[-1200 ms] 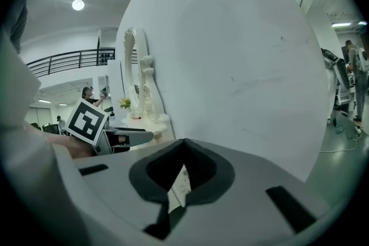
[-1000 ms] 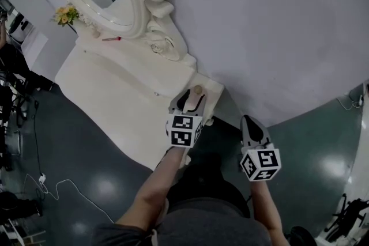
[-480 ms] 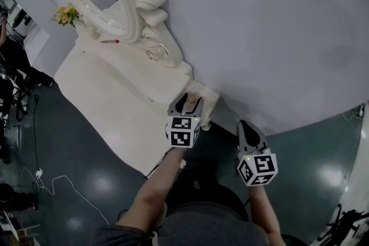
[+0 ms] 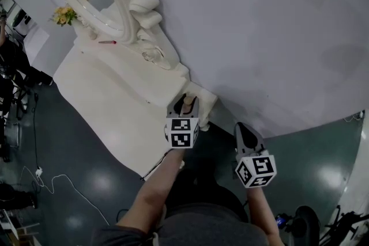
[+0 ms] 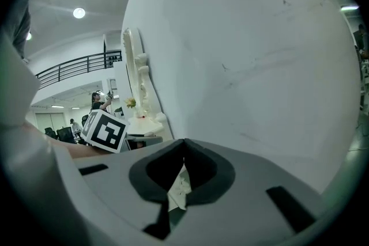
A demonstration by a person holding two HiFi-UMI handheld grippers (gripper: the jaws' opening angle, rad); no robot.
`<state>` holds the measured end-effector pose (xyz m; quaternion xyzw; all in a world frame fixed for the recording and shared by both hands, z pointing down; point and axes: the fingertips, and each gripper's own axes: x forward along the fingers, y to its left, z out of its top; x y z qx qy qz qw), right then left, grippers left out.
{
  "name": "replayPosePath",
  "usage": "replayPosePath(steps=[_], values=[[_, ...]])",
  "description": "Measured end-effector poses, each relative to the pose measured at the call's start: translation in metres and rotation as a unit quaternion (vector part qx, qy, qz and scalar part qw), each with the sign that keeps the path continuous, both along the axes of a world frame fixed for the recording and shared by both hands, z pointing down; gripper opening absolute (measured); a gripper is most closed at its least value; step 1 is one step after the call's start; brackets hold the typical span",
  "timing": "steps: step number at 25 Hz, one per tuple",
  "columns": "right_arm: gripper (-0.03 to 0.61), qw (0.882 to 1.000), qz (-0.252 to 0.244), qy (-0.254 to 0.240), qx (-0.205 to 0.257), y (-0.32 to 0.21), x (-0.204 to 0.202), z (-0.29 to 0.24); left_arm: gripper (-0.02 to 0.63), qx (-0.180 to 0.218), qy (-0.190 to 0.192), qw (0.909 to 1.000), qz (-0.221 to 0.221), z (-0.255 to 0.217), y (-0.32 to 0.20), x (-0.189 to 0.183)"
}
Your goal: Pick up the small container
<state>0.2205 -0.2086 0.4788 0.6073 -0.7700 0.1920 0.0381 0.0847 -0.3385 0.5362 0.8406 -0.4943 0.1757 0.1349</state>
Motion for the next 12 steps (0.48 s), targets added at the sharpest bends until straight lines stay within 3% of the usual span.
replayPosePath(steps=[5,12], values=[[0.005,1.000,0.002,-0.002,-0.004,0.002,0.003,0.002,0.135,0.007,-0.023,0.9997,0.004,-0.001,0.002,0.001],[0.005,1.000,0.005,0.001,0.002,0.002,0.007,-0.004,0.133,0.019,-0.013,0.9996,0.017,-0.013,0.008,0.003]])
